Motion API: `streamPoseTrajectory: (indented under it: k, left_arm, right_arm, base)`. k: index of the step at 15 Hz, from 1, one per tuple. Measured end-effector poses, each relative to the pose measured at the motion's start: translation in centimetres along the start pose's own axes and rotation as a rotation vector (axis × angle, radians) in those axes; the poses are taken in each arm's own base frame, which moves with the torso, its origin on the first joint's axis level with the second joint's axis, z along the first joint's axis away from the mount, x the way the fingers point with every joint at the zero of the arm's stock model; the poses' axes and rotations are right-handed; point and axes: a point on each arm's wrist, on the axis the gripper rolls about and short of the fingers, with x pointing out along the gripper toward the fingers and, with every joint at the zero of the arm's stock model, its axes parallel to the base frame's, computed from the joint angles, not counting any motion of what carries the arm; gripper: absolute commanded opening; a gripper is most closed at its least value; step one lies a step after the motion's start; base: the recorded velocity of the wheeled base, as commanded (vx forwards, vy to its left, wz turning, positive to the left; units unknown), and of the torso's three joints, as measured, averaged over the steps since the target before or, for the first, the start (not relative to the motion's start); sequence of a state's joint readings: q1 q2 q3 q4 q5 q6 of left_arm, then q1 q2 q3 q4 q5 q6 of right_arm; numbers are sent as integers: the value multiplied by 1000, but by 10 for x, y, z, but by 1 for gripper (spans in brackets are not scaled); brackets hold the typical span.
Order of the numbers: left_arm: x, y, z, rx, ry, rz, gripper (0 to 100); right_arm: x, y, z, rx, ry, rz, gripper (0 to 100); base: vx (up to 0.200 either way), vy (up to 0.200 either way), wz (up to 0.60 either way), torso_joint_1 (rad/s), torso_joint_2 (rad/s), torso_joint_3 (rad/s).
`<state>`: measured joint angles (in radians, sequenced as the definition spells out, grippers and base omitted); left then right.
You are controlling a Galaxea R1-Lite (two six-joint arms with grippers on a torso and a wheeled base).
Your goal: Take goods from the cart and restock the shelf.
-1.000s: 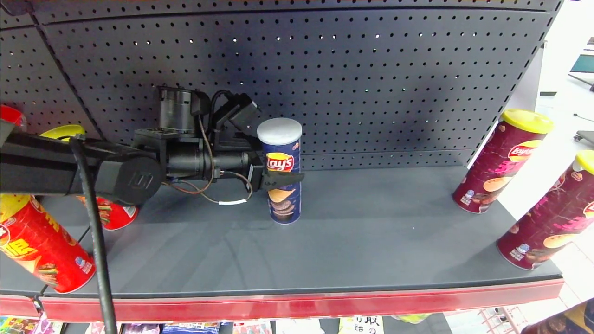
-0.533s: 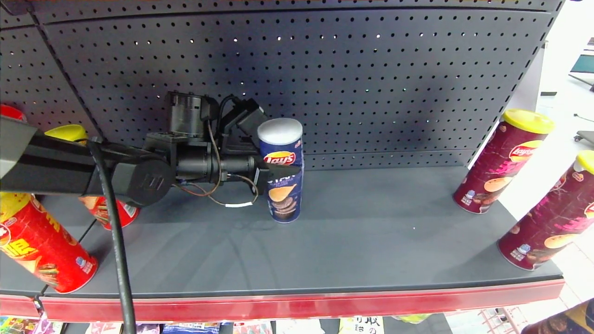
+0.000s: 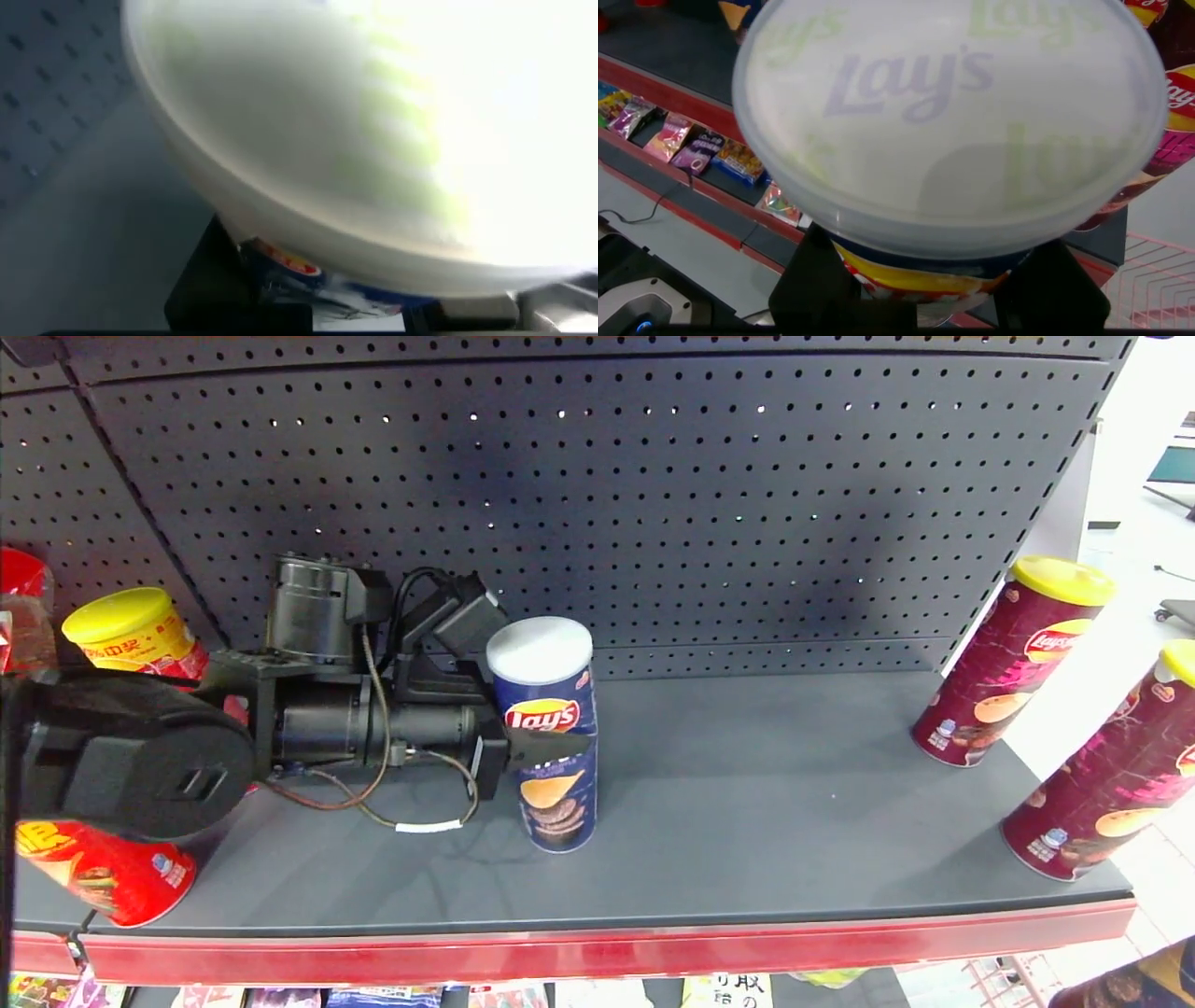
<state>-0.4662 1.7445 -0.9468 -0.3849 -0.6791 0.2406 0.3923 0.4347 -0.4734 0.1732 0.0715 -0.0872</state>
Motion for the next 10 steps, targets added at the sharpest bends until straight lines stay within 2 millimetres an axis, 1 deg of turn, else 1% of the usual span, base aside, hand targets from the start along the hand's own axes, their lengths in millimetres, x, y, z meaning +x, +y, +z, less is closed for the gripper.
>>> streamPoseTrajectory:
  k: [3,5,7,10]
  left_arm:
    - [-12,-19,-4,-2,9,-19,0]
    - [-14,-28,-2,12,4,-31,0]
    - [-14,-33,-2,19,3,-40,0]
    - [-11,-32,-2,22,1,-39,0]
  right_arm:
    - [0,0,-1,1,5,0,0]
    - [1,0,-2,1,7,1,0]
    - [1,0,-2,1,8,1,0]
    - [1,0,-1,0,7,1,0]
  base:
    - [0,0,0,0,0,0]
    - [0,0,0,0,0,0]
    - [0,0,0,0,0,0]
    - [0,0,0,0,0,0]
